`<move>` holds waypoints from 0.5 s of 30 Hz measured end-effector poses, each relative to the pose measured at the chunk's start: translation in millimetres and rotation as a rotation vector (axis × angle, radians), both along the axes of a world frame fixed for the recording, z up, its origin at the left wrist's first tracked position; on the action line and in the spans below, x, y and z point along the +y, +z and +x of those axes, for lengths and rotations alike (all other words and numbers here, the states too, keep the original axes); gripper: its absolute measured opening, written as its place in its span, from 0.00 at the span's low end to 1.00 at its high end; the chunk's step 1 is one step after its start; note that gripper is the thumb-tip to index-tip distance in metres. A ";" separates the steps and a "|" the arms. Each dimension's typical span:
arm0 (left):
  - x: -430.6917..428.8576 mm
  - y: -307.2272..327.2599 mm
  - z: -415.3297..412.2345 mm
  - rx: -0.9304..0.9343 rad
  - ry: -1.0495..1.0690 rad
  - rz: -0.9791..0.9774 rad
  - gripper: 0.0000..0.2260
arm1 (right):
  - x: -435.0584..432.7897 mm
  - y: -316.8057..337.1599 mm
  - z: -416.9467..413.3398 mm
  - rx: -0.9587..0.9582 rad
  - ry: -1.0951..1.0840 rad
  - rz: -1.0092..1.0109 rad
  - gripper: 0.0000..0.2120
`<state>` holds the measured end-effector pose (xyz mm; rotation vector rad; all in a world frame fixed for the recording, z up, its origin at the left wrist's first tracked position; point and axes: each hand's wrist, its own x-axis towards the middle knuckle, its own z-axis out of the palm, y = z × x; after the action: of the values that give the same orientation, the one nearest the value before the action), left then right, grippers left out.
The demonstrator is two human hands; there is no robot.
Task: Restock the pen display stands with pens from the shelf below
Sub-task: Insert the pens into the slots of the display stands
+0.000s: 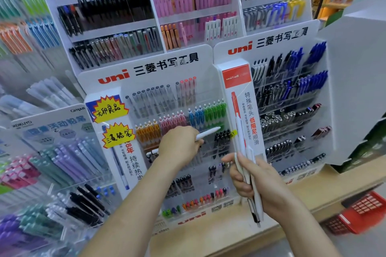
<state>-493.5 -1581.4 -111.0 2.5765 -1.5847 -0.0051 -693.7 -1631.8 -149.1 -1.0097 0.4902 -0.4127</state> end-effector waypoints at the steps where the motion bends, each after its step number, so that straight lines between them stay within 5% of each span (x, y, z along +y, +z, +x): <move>1: 1.3 0.6 -0.5 0.006 0.008 -0.002 0.12 | 0.5 0.4 -0.7 -0.025 0.028 0.031 0.17; 4: 14.0 8.4 -9.6 0.193 0.056 -0.241 0.13 | 2.5 1.8 -3.8 -0.081 0.116 0.089 0.15; 7: 25.1 24.6 -33.3 1.128 0.164 -0.689 0.11 | 4.1 2.1 -5.2 -0.160 0.230 0.128 0.16; 9: 28.2 28.7 -49.1 1.526 0.161 -0.701 0.12 | 5.5 3.3 -4.0 -0.190 0.306 0.135 0.17; 15: 27.5 24.6 -57.3 1.683 0.136 -0.698 0.09 | 6.2 5.2 -1.2 -0.190 0.429 0.137 0.18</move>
<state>-550.8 -1554.0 -86.4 1.1956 -0.5118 -1.0342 -694.9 -1625.6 -144.0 -0.9026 0.1206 -0.0868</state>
